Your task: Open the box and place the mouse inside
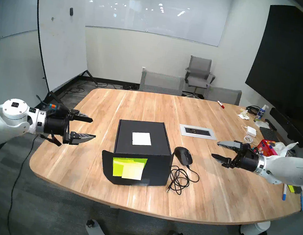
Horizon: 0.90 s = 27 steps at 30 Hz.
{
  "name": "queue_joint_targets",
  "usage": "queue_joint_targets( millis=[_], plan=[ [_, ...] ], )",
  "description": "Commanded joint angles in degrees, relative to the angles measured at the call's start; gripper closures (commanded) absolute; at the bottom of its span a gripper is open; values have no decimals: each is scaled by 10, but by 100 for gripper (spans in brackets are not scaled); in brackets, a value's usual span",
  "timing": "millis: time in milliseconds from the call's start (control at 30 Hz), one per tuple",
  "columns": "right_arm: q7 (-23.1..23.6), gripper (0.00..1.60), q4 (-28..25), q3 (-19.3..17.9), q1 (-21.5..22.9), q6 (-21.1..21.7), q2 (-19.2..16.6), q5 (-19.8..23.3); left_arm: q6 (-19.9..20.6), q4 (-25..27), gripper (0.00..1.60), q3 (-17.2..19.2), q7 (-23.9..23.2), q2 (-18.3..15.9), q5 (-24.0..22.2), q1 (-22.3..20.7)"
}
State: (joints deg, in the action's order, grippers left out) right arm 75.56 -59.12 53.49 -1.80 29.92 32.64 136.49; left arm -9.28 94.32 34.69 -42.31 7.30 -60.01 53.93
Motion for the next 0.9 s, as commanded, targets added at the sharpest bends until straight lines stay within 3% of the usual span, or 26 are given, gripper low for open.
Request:
queue_joint_targets(
  millis=[0, 300, 333, 600, 867],
  plan=[
    [56, 0, 44, -26, -34, 34, 42, -14, -4, -1, 0, 7, 2, 1, -3, -7],
    [26, 0, 46, -40, -26, 47, 58, -68, -4, -1, 0, 7, 2, 1, -3, -7],
    [4, 0, 35, -49, -23, 47, 51, -71, -4, -1, 0, 7, 2, 1, -3, -7],
    [11, 0, 25, -51, -14, 34, 52, -132, -5, -1, 0, 7, 2, 1, -4, -8],
    [-24, 0, -8, -46, 8, 37, 40, -171, -5, -1, 0, 6, 2, 1, -4, -8]
  ],
)
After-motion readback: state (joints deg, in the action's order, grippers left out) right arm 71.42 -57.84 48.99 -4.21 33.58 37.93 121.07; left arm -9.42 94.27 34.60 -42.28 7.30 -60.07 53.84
